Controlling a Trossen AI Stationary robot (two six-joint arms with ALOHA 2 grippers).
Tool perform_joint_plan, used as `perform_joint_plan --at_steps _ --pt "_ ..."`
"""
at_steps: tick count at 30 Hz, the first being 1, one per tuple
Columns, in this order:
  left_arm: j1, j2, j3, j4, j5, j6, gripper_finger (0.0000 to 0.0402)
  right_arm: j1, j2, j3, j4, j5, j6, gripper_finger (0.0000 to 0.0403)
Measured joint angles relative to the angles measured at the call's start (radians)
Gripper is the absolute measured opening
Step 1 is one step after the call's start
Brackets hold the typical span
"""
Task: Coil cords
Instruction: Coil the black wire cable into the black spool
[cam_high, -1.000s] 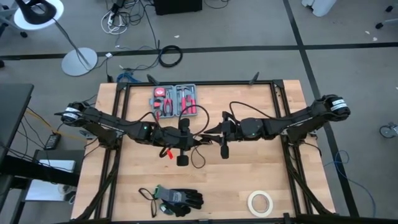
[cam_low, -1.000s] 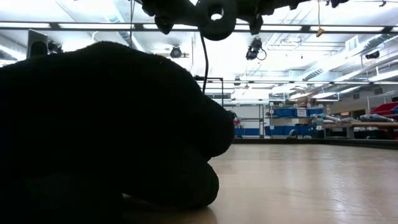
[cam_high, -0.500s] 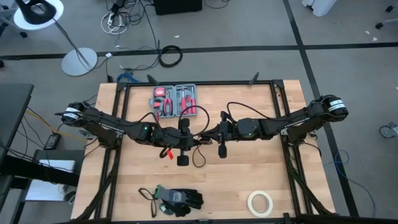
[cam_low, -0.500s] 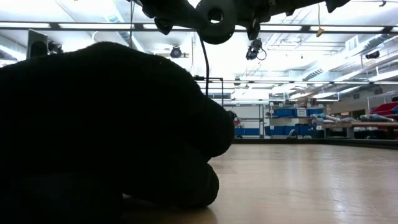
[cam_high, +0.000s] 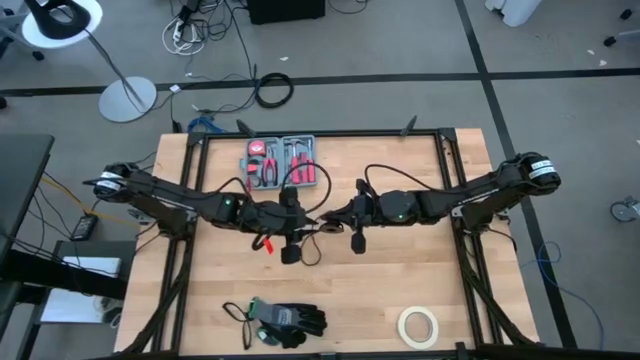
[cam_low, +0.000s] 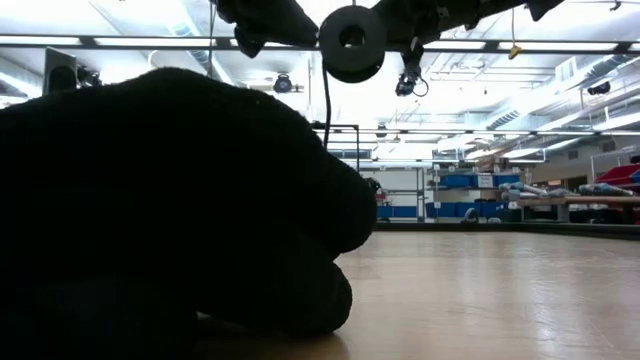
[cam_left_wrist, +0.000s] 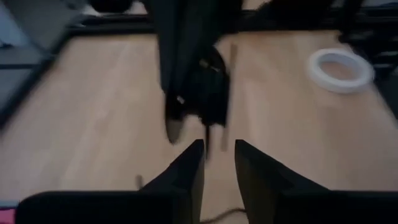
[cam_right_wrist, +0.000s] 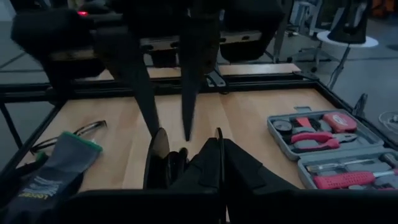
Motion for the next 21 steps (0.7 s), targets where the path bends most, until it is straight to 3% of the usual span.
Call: perform_joint_plan --at_steps 4,9,21 --pt "-0.001 -0.004 0.0 -0.031 0.097 -0.044 0.0094 0.009 -0.003 0.0 0.056 -0.006 -0.045 0.0001" --pt "-0.004 -0.004 -0.001 -0.062 0.139 -0.069 0.0095 0.007 0.0 -0.043 0.229 -0.038 -0.062 0.0001" --pt "-0.02 0.037 -0.002 0.072 0.064 -0.026 0.0095 0.0 0.012 -0.268 0.7 -0.04 -0.045 0.0"
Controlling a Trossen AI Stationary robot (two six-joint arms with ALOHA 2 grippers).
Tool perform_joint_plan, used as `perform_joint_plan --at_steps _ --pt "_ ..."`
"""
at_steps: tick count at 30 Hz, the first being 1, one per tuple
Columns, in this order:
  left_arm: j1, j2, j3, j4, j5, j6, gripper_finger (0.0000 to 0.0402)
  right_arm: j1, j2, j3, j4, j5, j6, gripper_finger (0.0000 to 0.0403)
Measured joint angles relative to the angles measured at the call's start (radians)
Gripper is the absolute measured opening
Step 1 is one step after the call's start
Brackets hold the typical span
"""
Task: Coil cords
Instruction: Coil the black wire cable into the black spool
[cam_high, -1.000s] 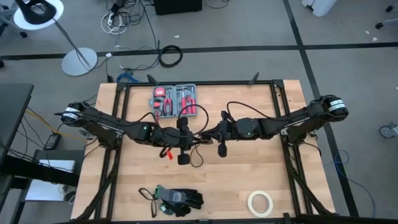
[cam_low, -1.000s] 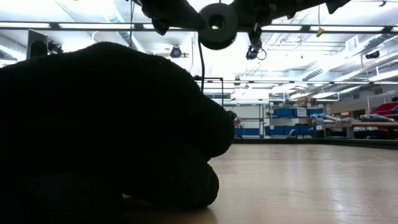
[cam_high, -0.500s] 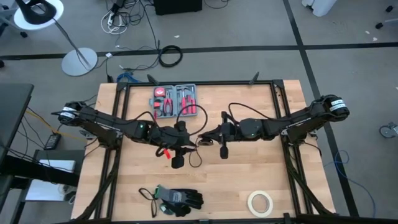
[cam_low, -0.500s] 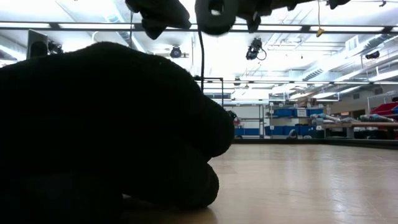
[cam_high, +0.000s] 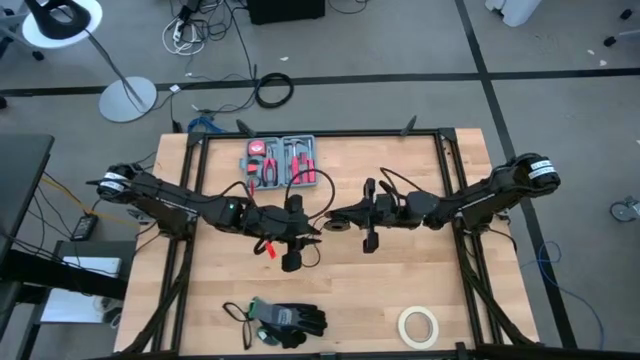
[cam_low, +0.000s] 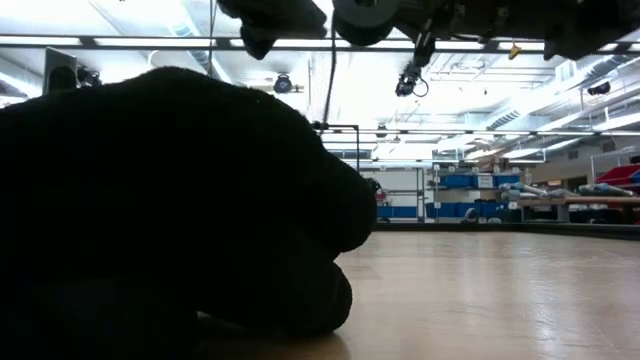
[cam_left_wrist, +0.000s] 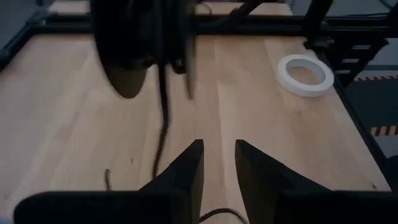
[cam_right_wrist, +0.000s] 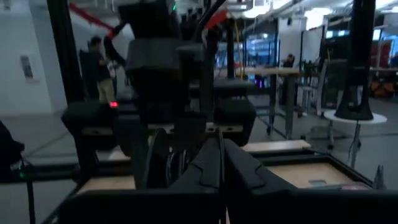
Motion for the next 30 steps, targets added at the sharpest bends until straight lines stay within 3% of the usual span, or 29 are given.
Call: perform_joint_plan --at_steps 7,12,30 --pt "0.007 0.078 -0.001 0.122 -0.053 0.042 0.0095 0.012 0.085 -0.053 0.21 0.014 -0.017 0.0" --pt "0.023 0.092 -0.001 0.118 -0.062 0.037 0.0095 0.026 0.152 -0.048 0.301 0.024 -0.047 0.0" --pt "0.025 0.038 0.0 0.183 -0.062 0.038 0.0095 0.066 0.099 -0.046 0.311 0.09 -0.202 0.0"
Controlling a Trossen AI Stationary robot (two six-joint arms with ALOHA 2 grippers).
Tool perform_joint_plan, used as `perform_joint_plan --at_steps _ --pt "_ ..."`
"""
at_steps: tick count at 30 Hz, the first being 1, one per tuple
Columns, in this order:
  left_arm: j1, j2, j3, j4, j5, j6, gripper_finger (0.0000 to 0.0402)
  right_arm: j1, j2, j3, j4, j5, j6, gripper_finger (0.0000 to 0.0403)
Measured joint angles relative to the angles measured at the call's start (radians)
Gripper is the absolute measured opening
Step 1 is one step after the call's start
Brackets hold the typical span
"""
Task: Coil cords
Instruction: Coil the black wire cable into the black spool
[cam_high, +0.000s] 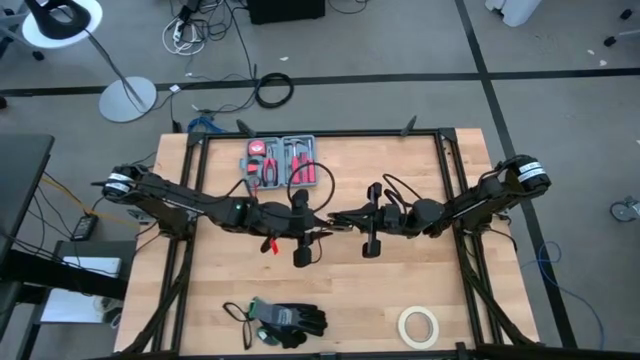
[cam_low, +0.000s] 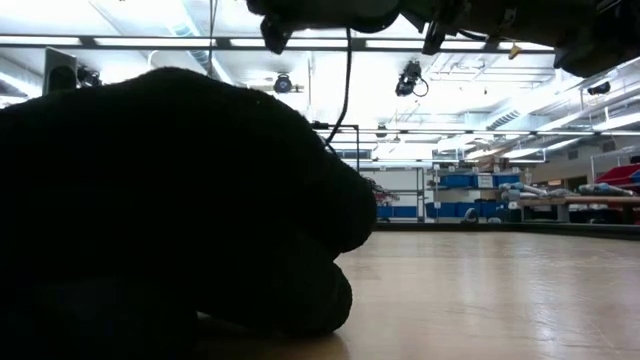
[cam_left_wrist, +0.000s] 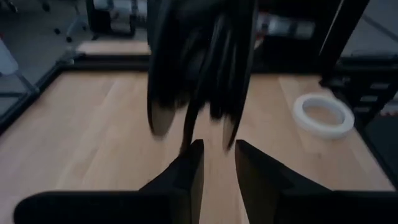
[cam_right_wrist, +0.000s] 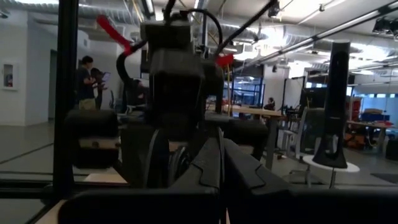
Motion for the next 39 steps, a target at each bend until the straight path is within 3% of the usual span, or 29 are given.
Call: perform_joint_plan --at_steps 12,16,18,21,31,39 --pt "0.0 0.0 0.0 0.062 -0.018 0.003 0.0093 0.0 0.0 0.0 -0.006 0.005 0.0 0.0" --pt "-0.001 0.0 0.0 0.062 -0.064 0.004 0.0065 -0.001 0.0 0.0 -0.007 0.006 0.003 0.0003" --pt "-0.001 0.0 0.0 0.062 -0.07 0.026 0.0027 -0.002 0.0 0.0 -0.012 0.003 0.008 0.0011" --pt "0.0 0.001 -0.002 0.07 -0.077 0.05 0.0009 -0.001 -0.003 0.0 -0.031 0.001 0.04 0.0032" --pt "0.001 0.001 0.0 0.033 -0.115 0.049 0.0002 -0.001 -0.056 0.0 -0.119 0.03 0.097 0.011" --pt "0.002 0.001 0.0 0.049 -0.121 0.074 0.0001 0.014 -0.147 -0.001 -0.26 0.038 0.089 0.0115"
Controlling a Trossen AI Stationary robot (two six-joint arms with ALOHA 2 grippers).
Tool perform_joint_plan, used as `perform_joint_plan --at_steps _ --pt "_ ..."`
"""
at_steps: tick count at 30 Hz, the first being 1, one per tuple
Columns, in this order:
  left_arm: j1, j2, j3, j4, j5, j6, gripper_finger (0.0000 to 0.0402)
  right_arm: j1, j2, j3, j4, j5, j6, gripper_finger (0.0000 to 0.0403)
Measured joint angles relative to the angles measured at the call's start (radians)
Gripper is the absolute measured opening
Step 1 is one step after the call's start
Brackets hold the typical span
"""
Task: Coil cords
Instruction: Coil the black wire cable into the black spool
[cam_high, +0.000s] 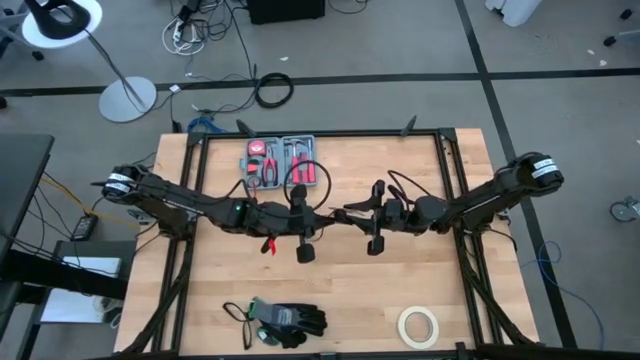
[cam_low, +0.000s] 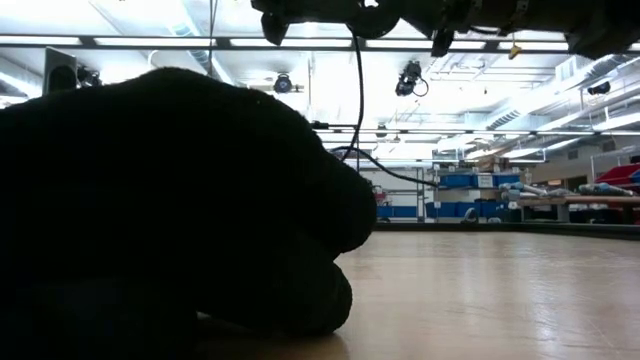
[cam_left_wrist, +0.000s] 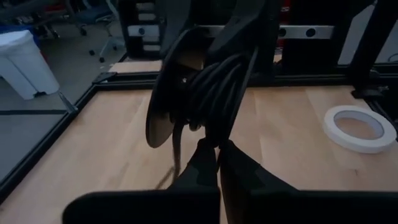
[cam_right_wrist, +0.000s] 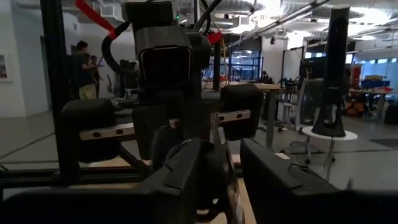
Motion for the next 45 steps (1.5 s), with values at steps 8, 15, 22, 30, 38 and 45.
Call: perform_joint_plan --at_steps 8,15,22,30,38,45 --pt "0.003 -0.002 0.002 -0.051 -0.003 -0.025 0.0001 0.038 -0.193 -0.001 -0.18 0.015 -0.03 0.0116" --pt "0.024 -0.002 0.051 -0.162 0.105 -0.052 0.0001 0.069 -0.285 0.0 -0.486 0.095 0.066 0.0113" --pt "0.027 -0.003 0.166 -0.25 0.125 -0.02 0.0001 0.062 -0.196 0.0 -0.568 0.089 0.191 0.0113" --pt "0.027 -0.003 0.197 -0.194 0.121 0.007 0.0001 0.033 -0.054 0.0 -0.353 0.124 0.108 0.0113" --pt "0.027 0.0 0.197 -0.159 0.111 0.03 0.0 0.013 0.055 0.0 -0.189 0.115 0.054 0.0113" --pt "0.027 0.0 0.197 -0.144 0.11 0.03 0.0 -0.001 0.106 0.046 -0.165 0.111 0.011 0.0113"
